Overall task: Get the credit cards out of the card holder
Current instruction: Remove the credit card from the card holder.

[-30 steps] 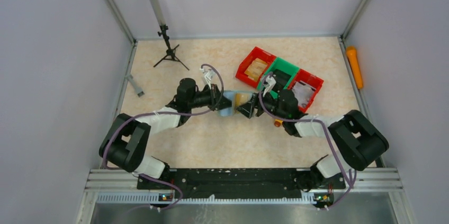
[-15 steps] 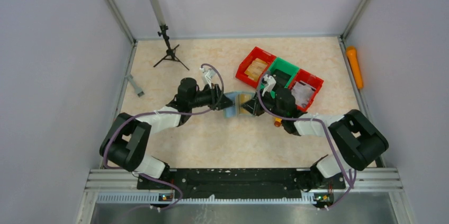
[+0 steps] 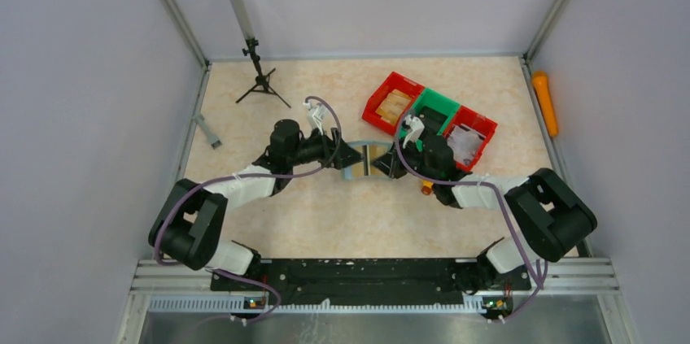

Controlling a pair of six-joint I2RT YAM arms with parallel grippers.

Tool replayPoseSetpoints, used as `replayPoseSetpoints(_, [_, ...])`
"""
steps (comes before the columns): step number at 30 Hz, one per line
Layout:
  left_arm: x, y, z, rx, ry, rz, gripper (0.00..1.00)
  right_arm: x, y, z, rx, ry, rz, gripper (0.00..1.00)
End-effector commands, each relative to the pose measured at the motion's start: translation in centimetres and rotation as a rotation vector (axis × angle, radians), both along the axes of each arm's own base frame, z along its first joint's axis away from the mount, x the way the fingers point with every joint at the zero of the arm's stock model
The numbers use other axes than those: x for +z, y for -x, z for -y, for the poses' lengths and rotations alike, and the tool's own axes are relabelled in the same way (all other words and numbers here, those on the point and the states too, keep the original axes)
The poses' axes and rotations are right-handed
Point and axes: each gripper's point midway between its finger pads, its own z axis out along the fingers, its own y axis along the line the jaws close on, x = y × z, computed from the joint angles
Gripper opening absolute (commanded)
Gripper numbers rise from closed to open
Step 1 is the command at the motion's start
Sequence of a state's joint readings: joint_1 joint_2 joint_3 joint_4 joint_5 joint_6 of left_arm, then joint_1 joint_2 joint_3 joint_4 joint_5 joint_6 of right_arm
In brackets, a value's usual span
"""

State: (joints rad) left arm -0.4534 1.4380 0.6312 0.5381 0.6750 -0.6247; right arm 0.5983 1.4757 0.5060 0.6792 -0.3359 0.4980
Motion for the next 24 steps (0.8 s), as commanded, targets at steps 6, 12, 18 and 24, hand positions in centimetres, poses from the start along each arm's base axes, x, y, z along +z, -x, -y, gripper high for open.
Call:
replayPoseSetpoints(6, [1.4,-0.3,0.5,-0.036,0.030,0.050,0.69,3.3,-0.2,-1.5,0.056,-0.085,0.090,0.10])
replayPoseSetpoints(12, [1.1,-0.1,1.1,-0.079,0.050,0.017,0.54,4.3,0.0,-1.2,0.066,-0.139,0.105,0.09])
replayPoseSetpoints(18, [0.4,-0.9,0.4,-0.020,0.007,0.007,0.18,4.6,0.0,-0.7,0.061,-0.168,0.106,0.12])
replayPoseSetpoints(24, [0.2,-1.5,-0.3,0.022,-0.001,0.000,0.04,2.4,-2.4,1.6,-0.121,-0.046,0.061,0.43])
